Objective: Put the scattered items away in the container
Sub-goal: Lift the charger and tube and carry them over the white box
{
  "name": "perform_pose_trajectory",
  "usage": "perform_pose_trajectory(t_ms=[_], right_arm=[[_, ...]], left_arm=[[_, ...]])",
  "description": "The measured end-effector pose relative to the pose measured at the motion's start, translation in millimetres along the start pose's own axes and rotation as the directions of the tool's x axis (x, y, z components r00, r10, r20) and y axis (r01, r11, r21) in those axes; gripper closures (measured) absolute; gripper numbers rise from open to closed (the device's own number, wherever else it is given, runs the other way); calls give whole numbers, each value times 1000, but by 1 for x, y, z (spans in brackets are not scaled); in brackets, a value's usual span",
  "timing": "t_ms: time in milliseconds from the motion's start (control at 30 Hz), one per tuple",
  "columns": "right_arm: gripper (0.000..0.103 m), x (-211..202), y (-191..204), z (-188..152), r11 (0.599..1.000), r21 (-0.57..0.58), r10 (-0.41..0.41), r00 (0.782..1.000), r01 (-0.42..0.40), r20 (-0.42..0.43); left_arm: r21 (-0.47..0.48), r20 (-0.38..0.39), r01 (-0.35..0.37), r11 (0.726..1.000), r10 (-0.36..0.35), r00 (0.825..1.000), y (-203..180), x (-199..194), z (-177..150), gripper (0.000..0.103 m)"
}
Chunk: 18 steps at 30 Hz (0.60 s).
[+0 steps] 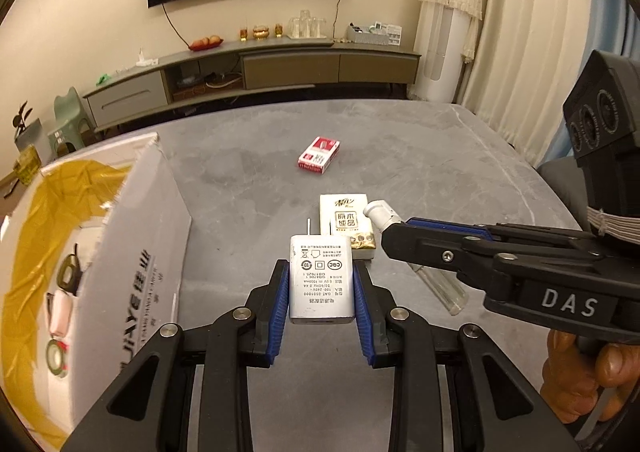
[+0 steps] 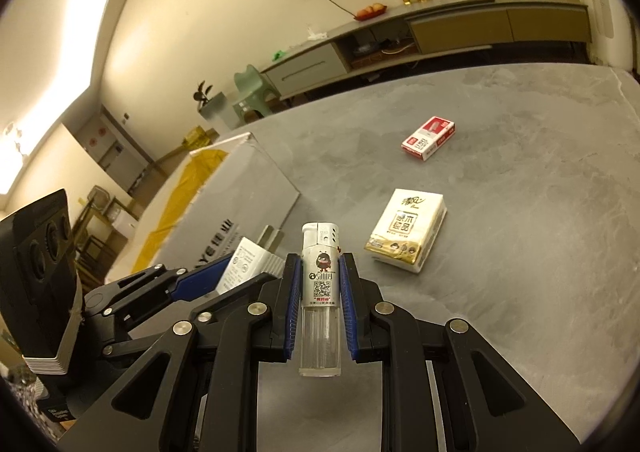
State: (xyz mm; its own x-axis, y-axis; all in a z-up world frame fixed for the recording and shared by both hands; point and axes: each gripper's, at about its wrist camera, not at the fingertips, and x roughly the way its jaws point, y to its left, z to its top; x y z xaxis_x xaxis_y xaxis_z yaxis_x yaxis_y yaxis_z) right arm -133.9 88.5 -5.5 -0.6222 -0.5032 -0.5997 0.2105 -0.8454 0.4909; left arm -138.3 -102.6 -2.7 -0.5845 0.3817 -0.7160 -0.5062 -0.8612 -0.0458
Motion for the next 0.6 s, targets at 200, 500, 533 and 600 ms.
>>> perform_pose_trajectory(t_ms=[200, 500, 533, 600], right_arm=[[83, -13, 7, -4, 1000, 6, 23, 1000, -23, 18], [83, -25, 16, -18, 998, 28, 53, 998, -54, 26], [83, -27, 17, -20, 998, 33, 56, 998, -57, 27], [83, -29, 18, -22, 997, 41, 62, 998, -63, 30]], left_arm=[[-1, 28, -27, 1000, 27, 999, 1, -26, 0, 71], [-10, 61, -46, 999, 46, 997, 1, -57, -9, 71], [-11, 67, -45, 999, 45, 997, 1, -61, -9, 71], [-11, 83, -47, 999, 48, 995, 2, -70, -9, 71]])
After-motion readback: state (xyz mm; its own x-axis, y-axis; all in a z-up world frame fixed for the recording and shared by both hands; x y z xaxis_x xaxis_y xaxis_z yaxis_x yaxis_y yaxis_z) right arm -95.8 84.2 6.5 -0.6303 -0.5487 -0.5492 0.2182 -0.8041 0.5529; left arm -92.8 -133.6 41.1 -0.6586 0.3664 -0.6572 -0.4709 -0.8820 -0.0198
